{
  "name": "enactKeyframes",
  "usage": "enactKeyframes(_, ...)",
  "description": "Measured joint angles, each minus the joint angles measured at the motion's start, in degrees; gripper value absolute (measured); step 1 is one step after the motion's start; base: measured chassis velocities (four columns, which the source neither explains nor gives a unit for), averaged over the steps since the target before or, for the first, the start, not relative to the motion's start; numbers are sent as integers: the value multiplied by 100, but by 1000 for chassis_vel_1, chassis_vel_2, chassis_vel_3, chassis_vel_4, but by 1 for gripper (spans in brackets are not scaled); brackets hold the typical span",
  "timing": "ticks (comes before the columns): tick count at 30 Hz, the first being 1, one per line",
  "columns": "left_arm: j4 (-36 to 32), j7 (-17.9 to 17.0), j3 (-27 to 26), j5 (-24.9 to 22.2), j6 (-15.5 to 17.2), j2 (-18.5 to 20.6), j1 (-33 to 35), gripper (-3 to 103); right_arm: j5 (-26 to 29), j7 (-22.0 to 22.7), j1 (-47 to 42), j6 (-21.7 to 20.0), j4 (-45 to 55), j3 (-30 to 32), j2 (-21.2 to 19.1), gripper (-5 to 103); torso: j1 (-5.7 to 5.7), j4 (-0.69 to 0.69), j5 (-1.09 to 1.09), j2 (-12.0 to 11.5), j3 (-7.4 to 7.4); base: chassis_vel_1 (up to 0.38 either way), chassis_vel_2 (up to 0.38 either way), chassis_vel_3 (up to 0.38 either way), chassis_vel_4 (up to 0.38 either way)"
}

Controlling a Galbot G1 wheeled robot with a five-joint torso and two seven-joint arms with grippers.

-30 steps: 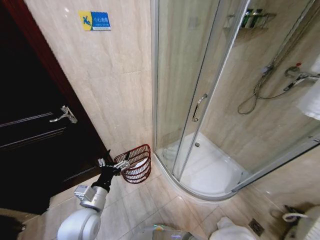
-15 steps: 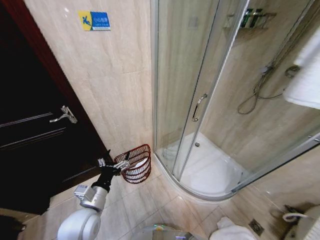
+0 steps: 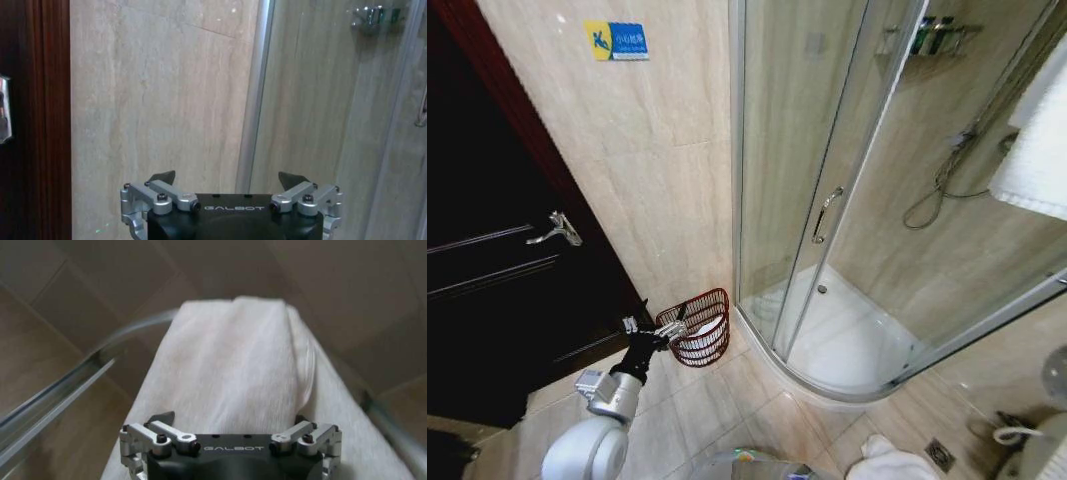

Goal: Discard the used towel into the hamper.

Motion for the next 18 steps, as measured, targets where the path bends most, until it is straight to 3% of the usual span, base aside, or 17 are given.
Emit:
enactKeyframes(3, 0, 0, 0, 0, 0, 0, 0, 100, -131, 17, 387, -225, -4, -137, -30, 100, 0, 1, 1, 0, 0, 0, 0, 0, 0)
enactKeyframes(18, 0, 0, 0, 0, 0, 0, 0, 100, -356, -102, 1703, -406, -1150, -1009, 119, 103, 0, 2, -1, 0, 0, 0, 0, 0, 0)
